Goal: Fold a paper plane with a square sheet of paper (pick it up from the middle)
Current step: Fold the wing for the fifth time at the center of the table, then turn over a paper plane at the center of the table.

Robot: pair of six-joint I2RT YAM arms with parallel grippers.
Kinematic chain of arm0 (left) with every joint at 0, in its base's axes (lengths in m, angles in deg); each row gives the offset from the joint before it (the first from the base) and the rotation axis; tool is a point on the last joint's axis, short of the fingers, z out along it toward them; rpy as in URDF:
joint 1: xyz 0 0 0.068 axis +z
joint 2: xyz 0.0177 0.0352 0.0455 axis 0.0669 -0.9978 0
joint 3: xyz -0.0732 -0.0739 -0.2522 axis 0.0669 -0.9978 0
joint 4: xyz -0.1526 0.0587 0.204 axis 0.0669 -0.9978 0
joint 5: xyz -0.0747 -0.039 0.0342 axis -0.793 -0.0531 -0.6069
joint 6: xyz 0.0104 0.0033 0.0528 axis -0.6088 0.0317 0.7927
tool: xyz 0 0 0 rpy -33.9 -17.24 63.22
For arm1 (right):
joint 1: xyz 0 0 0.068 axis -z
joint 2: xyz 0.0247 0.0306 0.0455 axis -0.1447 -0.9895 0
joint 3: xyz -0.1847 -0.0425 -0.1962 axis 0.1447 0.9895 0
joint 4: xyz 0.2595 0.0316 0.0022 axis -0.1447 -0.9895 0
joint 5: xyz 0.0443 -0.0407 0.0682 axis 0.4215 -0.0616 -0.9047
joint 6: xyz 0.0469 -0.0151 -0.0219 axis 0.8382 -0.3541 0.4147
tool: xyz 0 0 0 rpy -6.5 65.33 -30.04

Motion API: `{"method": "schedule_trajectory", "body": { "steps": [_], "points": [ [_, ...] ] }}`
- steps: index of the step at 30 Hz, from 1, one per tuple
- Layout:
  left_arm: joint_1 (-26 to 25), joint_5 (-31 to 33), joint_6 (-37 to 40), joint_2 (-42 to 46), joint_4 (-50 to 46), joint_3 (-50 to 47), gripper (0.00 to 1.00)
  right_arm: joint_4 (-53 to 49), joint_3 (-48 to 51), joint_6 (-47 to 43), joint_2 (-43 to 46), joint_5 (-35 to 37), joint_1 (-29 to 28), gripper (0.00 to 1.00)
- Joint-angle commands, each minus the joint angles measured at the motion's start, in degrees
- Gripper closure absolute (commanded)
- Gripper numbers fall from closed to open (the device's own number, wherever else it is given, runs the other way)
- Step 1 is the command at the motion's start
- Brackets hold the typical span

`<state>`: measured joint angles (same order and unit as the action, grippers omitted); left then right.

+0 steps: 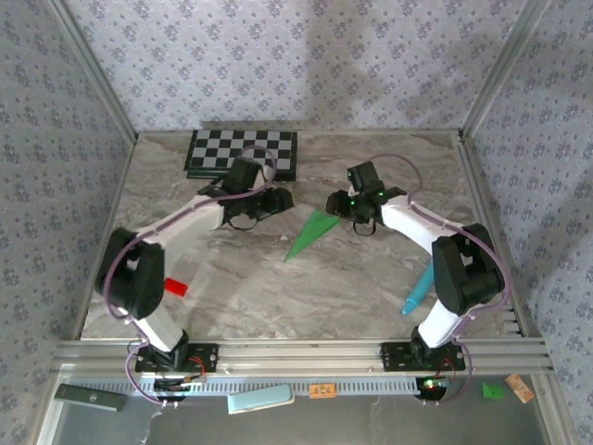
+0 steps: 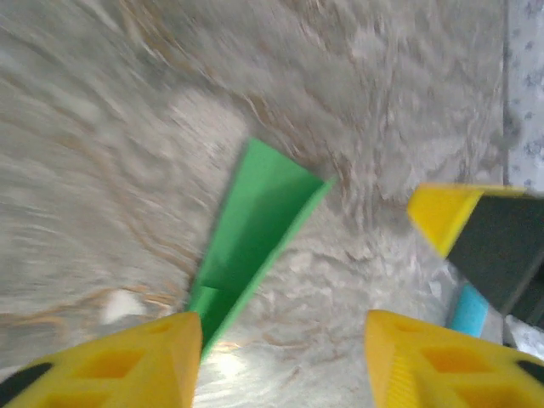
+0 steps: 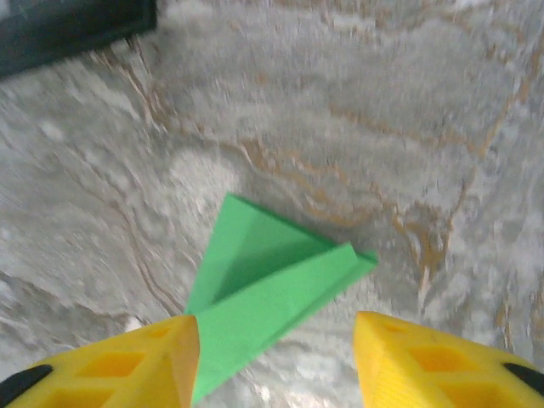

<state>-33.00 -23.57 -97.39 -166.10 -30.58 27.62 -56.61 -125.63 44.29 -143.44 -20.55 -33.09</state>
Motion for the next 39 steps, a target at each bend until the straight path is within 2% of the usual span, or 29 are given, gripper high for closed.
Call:
{"method": "schedule_trajectory", "body": {
  "steps": [1, 7, 12, 21, 31, 39],
  "points": [
    [2.60, 7.80, 1.31, 4.72, -2.24, -4.90, 0.36, -8.47, -4.95, 3.81, -1.39, 7.36, -3.92, 0.43],
    [7.88, 14.46, 3.04, 11.93, -3.90, -12.34, 0.16, -15.92, -13.39, 9.80, -8.73, 13.59, -10.74, 0.36],
    [11.47, 17.09, 4.59, 16.13, -5.27, -16.69, 0.00, -22.47, -18.98, 14.93, -14.45, 18.46, -14.71, 0.33],
    [15.45, 15.99, 6.34, 19.47, -4.66, -20.80, 0.00, -30.87, -26.12, 20.82, -20.95, 22.12, -17.16, 0.33],
    [16.33, 14.59, 6.56, 18.13, -4.31, -20.99, 0.00, -35.15, -27.35, 24.40, -21.46, 22.74, -17.41, 0.52],
    [16.60, 14.30, 6.21, 18.04, -4.35, -20.73, 0.00, -33.50, -26.49, 24.69, -22.07, 20.74, -16.81, 0.65]
  ]
}}
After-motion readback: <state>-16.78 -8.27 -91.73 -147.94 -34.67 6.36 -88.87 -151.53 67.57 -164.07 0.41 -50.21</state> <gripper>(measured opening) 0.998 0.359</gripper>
